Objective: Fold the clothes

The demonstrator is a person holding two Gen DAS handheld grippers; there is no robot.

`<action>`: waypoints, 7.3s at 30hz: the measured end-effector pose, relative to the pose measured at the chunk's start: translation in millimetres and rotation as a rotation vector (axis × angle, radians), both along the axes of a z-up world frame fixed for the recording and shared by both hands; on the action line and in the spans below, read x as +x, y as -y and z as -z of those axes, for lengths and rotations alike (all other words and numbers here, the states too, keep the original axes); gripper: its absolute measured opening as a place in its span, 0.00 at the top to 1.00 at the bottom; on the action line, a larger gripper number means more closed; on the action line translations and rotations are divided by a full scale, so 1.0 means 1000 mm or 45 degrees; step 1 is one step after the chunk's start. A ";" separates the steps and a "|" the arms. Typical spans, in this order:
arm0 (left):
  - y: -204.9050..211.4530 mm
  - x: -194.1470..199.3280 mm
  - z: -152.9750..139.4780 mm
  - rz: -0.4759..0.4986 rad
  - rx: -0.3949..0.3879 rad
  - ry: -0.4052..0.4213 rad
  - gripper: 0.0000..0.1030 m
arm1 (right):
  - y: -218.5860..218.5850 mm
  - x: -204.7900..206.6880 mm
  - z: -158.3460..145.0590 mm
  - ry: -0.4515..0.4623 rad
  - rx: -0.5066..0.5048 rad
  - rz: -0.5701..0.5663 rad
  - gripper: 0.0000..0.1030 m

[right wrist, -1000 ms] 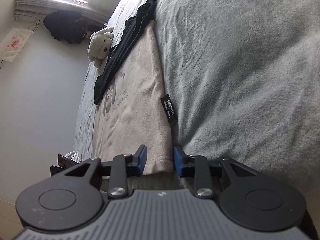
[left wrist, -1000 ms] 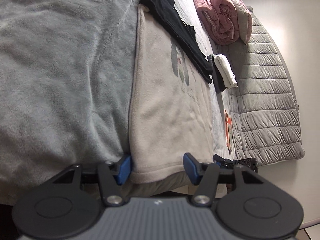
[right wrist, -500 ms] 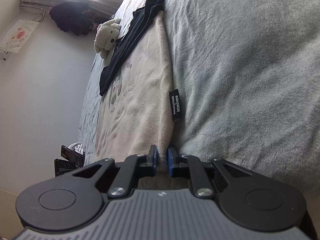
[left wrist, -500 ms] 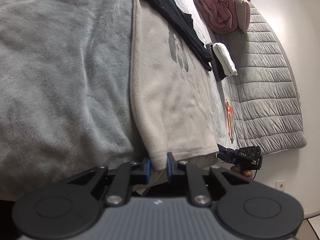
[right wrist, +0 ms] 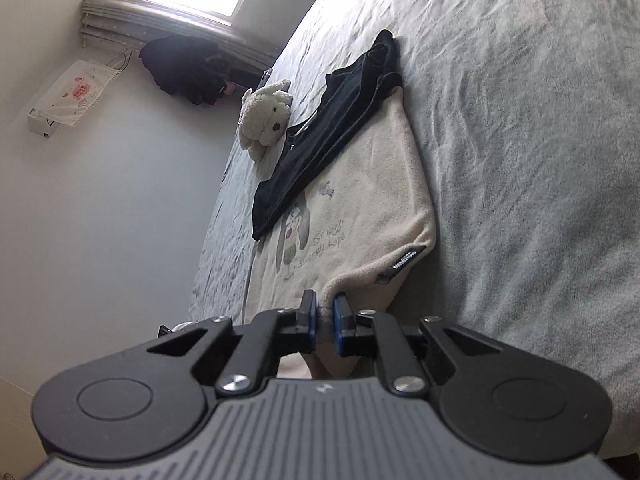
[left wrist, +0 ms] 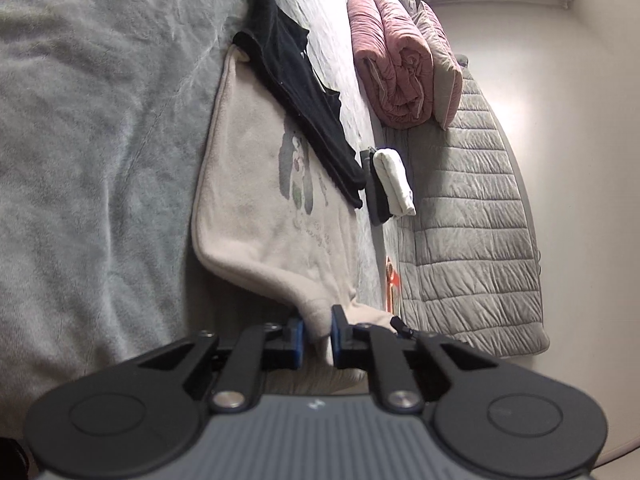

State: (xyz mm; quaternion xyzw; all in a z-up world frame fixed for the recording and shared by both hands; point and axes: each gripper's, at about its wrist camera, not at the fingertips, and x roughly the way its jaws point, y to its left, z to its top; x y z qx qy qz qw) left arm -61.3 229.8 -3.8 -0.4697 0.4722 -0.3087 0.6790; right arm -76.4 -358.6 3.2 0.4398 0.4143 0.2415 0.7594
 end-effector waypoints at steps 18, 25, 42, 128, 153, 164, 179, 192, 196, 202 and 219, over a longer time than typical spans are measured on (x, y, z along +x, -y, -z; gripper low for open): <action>-0.002 0.087 0.039 -0.296 -0.069 -0.193 0.88 | 0.006 0.073 0.042 -0.120 0.090 0.359 0.88; -0.006 0.097 0.029 -0.354 -0.053 -0.136 0.74 | 0.010 0.085 0.048 -0.173 0.183 0.387 0.86; 0.025 0.103 -0.026 -0.249 0.642 0.323 0.59 | -0.003 0.079 0.003 0.069 -0.071 0.459 0.48; 0.147 0.109 -0.009 -0.162 1.234 0.826 0.63 | -0.165 0.117 0.013 0.618 -1.332 0.008 0.83; 0.157 0.088 -0.020 -0.088 1.139 0.954 0.58 | -0.195 0.094 -0.002 0.760 -1.345 0.012 0.66; 0.157 0.070 -0.013 0.194 1.129 1.023 0.53 | -0.216 0.068 0.013 0.810 -1.272 -0.229 0.65; 0.118 0.056 -0.022 0.134 1.091 0.995 0.53 | -0.177 0.050 0.001 0.783 -1.246 -0.167 0.63; 0.089 0.040 -0.015 0.172 1.060 0.972 0.52 | -0.161 0.042 0.009 0.710 -1.143 -0.234 0.63; 0.078 0.035 -0.014 0.174 1.036 0.958 0.52 | -0.137 0.033 0.009 0.684 -1.102 -0.193 0.63; 0.074 0.043 -0.022 0.093 0.986 0.932 0.50 | -0.131 0.030 -0.003 0.707 -1.129 -0.142 0.60; 0.033 0.053 -0.014 -0.005 0.718 0.676 0.47 | -0.085 0.033 -0.001 0.550 -1.028 -0.051 0.57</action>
